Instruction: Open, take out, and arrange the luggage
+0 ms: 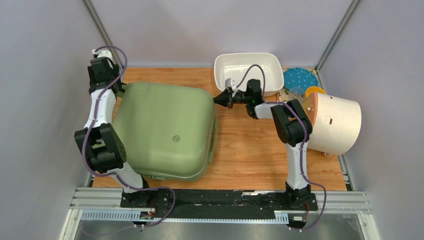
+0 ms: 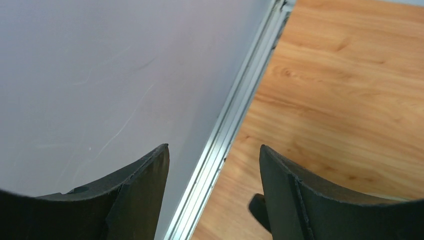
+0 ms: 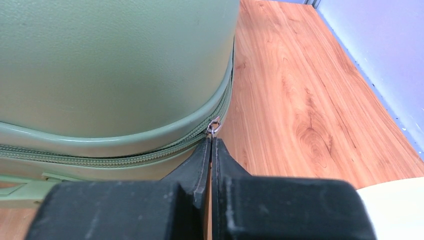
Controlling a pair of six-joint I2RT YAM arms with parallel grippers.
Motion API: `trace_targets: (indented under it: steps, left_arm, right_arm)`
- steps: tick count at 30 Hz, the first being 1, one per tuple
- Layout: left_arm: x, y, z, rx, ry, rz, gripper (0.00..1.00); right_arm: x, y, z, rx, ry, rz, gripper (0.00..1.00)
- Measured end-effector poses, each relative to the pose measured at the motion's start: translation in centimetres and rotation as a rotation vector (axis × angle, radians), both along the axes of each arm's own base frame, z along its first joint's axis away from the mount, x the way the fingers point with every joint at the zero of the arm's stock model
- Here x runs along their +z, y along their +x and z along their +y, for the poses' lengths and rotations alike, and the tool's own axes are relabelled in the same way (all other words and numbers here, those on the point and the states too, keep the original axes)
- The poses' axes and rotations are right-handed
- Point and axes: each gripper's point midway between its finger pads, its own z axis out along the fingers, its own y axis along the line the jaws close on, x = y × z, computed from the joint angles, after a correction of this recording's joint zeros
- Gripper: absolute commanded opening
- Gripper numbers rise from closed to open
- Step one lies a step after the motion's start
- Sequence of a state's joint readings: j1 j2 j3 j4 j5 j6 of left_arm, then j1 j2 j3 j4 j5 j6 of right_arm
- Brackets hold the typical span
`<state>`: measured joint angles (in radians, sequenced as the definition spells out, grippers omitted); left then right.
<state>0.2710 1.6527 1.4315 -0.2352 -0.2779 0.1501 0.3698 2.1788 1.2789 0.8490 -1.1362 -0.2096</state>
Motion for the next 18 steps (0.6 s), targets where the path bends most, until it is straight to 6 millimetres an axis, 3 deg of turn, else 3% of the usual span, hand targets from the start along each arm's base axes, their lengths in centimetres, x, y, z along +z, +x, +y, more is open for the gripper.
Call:
trace_targets:
  steps: [5, 9, 13, 18]
  left_arm:
    - [-2.7, -1.6, 1.6, 0.045, -0.099, 0.039, 0.7]
    - [-6.0, -1.8, -0.6, -0.046, -0.263, 0.053, 0.67]
    - [-6.5, -1.2, -2.5, -0.136, -0.344, 0.042, 0.66]
    - [-7.1, 2.1, -4.8, -0.293, -0.428, 0.048, 0.65]
  right_arm:
    - [0.1, -0.5, -0.2, 0.002, -0.001, 0.004, 0.0]
    - [0.1, -0.7, -0.2, 0.002, -0.002, 0.006, 0.0]
    - [0.1, -1.5, -0.5, 0.011, -0.005, 0.014, 0.0]
    - [0.2, -3.3, -1.2, 0.038, -0.011, 0.031, 0.0]
